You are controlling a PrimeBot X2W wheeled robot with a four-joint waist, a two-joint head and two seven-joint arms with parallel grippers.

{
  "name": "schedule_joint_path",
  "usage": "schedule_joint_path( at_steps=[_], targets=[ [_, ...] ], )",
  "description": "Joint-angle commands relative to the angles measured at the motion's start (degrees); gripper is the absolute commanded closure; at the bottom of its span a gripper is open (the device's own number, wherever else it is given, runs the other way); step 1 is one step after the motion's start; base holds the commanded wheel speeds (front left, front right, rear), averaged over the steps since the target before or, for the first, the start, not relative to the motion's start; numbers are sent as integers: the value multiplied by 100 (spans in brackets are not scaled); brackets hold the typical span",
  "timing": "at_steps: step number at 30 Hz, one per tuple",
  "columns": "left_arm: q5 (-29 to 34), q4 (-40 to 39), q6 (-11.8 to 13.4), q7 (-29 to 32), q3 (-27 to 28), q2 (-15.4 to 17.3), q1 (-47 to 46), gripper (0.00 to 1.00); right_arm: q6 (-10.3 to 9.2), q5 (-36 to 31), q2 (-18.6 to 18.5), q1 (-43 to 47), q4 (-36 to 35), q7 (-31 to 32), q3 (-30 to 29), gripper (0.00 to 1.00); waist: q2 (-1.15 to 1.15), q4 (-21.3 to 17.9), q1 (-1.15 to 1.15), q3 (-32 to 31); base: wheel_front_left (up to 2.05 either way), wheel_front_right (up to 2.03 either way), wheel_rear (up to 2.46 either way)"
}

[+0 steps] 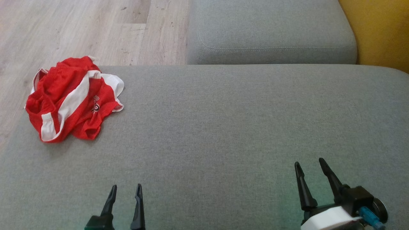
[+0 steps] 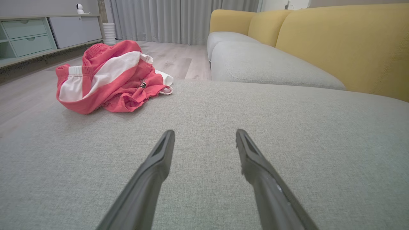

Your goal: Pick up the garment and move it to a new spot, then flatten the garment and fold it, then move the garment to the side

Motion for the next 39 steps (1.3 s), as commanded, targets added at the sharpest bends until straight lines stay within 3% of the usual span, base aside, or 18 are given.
schedule_joint_path(
  at_steps=[1,29,35,39],
  targets=[
    [-52,-207,39,-53,168,50,-202,0,44,56,-56,-142,-148,-7,104,0,0,0,0,-3,0,0,0],
    [-153,-189,130,-4,87,148,-236,0,44,129,-56,-170,-98,5,39,0,0,48,0,0,0,0,0],
    [-122,-224,139,28,20,173,-321,0,44,170,-56,-140,-96,-20,-25,0,0,473,0,32,0,0,0],
    [-94,-295,175,69,24,254,-354,0,44,202,-56,-157,-80,-60,-21,0,0,1119,0,73,0,0,0]
  ],
)
